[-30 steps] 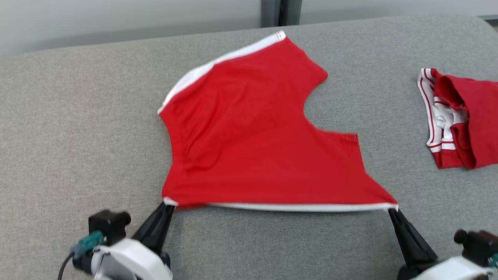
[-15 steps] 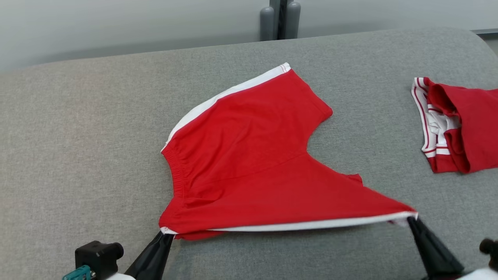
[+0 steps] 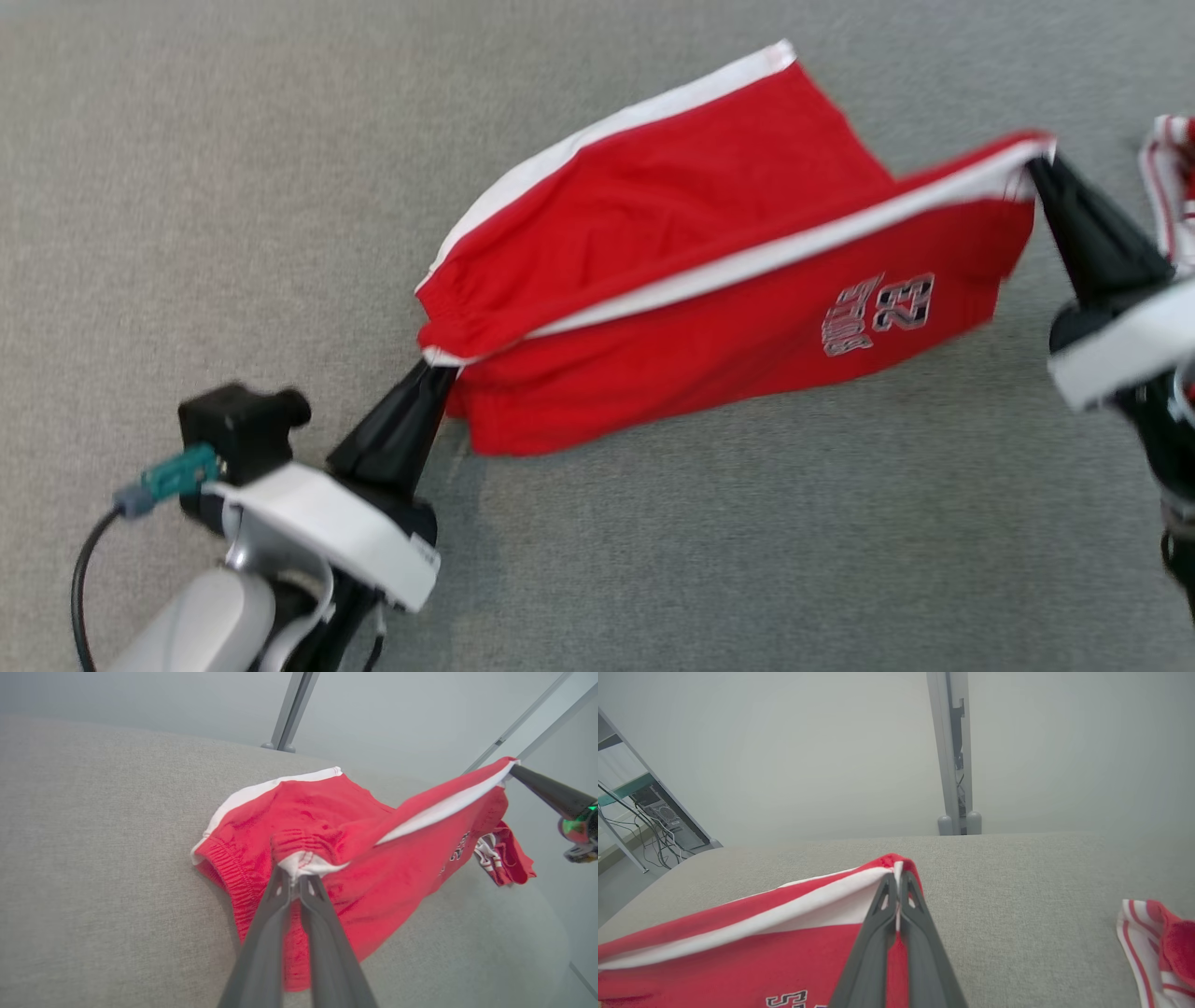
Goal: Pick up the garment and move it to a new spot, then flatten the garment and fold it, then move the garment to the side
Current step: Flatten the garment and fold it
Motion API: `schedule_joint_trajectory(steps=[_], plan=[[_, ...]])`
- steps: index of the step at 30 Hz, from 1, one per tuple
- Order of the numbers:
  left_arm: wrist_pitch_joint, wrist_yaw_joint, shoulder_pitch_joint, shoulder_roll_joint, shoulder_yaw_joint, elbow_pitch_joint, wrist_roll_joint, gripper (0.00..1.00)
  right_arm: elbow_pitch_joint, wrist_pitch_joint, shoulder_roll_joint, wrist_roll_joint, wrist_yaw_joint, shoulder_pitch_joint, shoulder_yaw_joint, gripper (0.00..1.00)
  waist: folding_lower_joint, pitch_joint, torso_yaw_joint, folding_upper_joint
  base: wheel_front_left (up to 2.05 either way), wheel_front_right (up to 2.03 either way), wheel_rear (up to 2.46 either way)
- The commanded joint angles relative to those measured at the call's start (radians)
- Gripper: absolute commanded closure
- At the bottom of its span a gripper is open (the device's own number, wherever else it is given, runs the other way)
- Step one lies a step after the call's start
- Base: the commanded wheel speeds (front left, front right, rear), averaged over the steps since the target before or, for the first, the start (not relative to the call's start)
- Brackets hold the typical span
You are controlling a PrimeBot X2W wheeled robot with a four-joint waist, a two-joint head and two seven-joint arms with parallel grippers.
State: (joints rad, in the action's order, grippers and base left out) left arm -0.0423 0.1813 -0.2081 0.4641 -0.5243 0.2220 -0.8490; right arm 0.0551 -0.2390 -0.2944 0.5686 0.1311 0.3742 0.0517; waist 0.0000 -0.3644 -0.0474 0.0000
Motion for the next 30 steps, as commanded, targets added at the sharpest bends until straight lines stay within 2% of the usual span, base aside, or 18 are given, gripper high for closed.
schedule_joint_trajectory(steps=[1,3,9,13,19,20,21,22,23,29,30], plan=[[-0.003,-0.020,-0.052,-0.001,0.000,-0.024,0.003,1.00,-0.037,-0.007,-0.017,0.019,-0.001,0.071,0.017,1.00,0.0000,-0.082,-0.060,0.0000,0.00,0.00,0.00],[-0.002,-0.052,-0.112,-0.028,-0.005,-0.066,-0.005,1.00,-0.113,-0.014,-0.043,0.024,-0.001,0.178,0.054,1.00,0.0000,-0.116,-0.085,0.0000,0.00,0.00,0.00],[0.017,-0.143,-0.277,-0.100,-0.010,-0.209,-0.027,1.00,-0.352,0.010,-0.068,0.055,-0.001,0.445,0.172,1.00,0.0000,-0.174,-0.141,0.0000,0.00,0.00,0.00],[0.030,-0.176,-0.350,-0.127,-0.019,-0.304,-0.017,1.00,-0.501,0.052,-0.063,0.081,0.000,0.565,0.239,1.00,0.0000,-0.190,-0.156,0.0000,0.00,0.00,0.00],[0.034,-0.216,-0.405,-0.160,-0.038,-0.415,-0.020,1.00,-0.685,0.107,-0.056,0.120,-0.001,0.663,0.334,1.00,0.0000,-0.196,-0.159,0.0000,0.00,0.00,0.00],[0.037,-0.220,-0.408,-0.163,-0.042,-0.428,-0.018,0.66,-0.709,0.118,-0.054,0.128,0.000,0.673,0.346,1.00,0.0000,-0.195,-0.157,0.0000,0.00,0.00,0.00],[0.042,-0.224,-0.408,-0.166,-0.045,-0.437,-0.016,0.04,-0.725,0.132,-0.050,0.137,0.000,0.678,0.360,0.69,0.0000,-0.193,-0.155,0.0000,0.00,0.00,0.00],[0.049,-0.227,-0.407,-0.168,-0.047,-0.445,-0.014,0.00,-0.741,0.147,-0.047,0.145,0.000,0.680,0.374,0.16,0.0000,-0.190,-0.152,0.0000,0.00,0.00,0.00],[0.058,-0.228,-0.402,-0.167,-0.047,-0.450,-0.009,0.00,-0.750,0.163,-0.047,0.153,0.000,0.676,0.389,0.00,0.0000,-0.185,-0.148,0.0000,0.00,0.00,0.00],[0.144,-0.172,-0.335,-0.148,-0.026,-0.450,0.033,0.00,-0.763,0.320,-0.058,0.192,-0.001,0.603,0.461,0.00,0.0000,-0.130,-0.114,0.0000,0.00,0.00,0.00],[0.189,-0.132,-0.308,-0.132,-0.009,-0.437,0.060,0.00,-0.755,0.388,-0.063,0.195,-0.001,0.571,0.470,0.00,0.0000,-0.106,-0.099,0.0000,0.00,0.00,0.00]])
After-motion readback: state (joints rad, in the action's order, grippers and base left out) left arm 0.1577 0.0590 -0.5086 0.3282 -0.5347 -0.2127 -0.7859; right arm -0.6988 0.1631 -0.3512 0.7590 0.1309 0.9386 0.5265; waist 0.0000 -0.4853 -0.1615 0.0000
